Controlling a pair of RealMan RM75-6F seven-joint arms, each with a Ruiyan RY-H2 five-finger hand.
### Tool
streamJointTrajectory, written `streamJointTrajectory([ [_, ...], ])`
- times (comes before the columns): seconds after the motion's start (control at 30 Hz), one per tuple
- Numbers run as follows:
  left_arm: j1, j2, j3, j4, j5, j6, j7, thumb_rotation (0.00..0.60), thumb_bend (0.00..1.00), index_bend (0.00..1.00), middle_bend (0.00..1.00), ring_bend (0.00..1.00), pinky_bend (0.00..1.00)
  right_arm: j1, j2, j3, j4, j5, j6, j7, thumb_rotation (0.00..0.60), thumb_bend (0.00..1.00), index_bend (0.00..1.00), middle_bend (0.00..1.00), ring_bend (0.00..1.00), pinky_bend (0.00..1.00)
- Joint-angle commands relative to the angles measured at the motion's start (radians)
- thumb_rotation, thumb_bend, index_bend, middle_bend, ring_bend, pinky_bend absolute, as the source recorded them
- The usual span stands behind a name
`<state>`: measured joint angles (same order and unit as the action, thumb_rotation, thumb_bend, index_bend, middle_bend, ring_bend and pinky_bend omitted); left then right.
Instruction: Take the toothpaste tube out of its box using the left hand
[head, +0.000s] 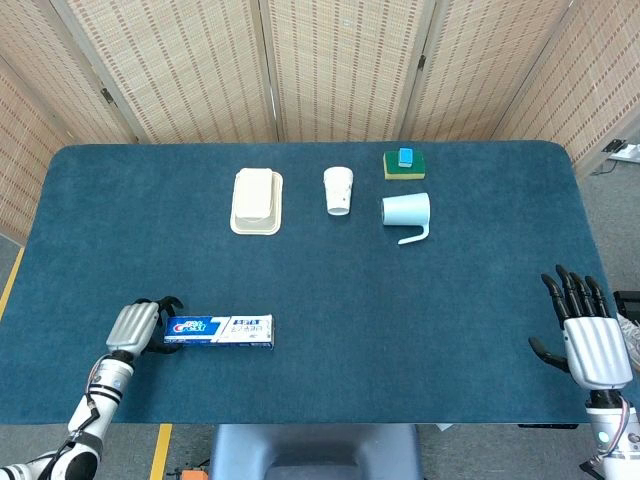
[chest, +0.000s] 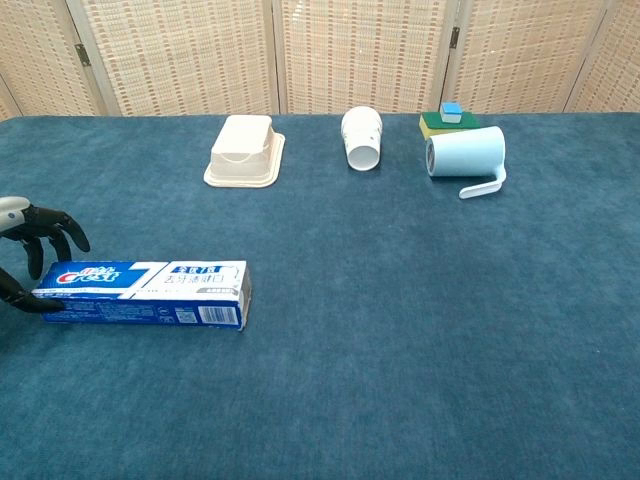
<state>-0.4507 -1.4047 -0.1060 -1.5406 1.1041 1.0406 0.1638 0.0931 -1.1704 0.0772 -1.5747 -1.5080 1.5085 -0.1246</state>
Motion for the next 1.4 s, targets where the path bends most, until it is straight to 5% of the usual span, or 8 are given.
streamJointTrajectory([
  [0.03, 0.003, 0.002, 0.003, -0.003, 0.013, 0.007, -0.005, 0.600, 0.18, 0.37, 0.51, 0.55, 0.30, 0.000, -0.001, 0.000, 0.000, -0.001, -0.001, -0.002, 0.600, 0.25, 0.00, 0.00, 0.00, 0.00],
  [0.5, 0.010, 0.024, 0.004, -0.035, 0.043, 0.050, 0.035, 0.600, 0.18, 0.42, 0.55, 0.57, 0.33, 0.002, -0.002, 0.002, 0.000, 0.002, -0.005, -0.005, 0.600, 0.25, 0.00, 0.00, 0.00, 0.00],
  [0.87, -0.023, 0.111, -0.027, -0.175, 0.004, 0.034, 0.111, 0.600, 0.19, 0.42, 0.55, 0.58, 0.33, 0.002, -0.003, 0.000, 0.000, -0.002, -0.007, -0.010, 0.600, 0.25, 0.00, 0.00, 0.00, 0.00],
  [1.4, -0.199, 0.155, -0.077, -0.412, -0.214, 0.149, 0.659, 0.600, 0.19, 0.42, 0.55, 0.58, 0.33, -0.005, 0.008, -0.006, -0.002, -0.015, 0.003, 0.014, 0.600, 0.25, 0.00, 0.00, 0.00, 0.00],
])
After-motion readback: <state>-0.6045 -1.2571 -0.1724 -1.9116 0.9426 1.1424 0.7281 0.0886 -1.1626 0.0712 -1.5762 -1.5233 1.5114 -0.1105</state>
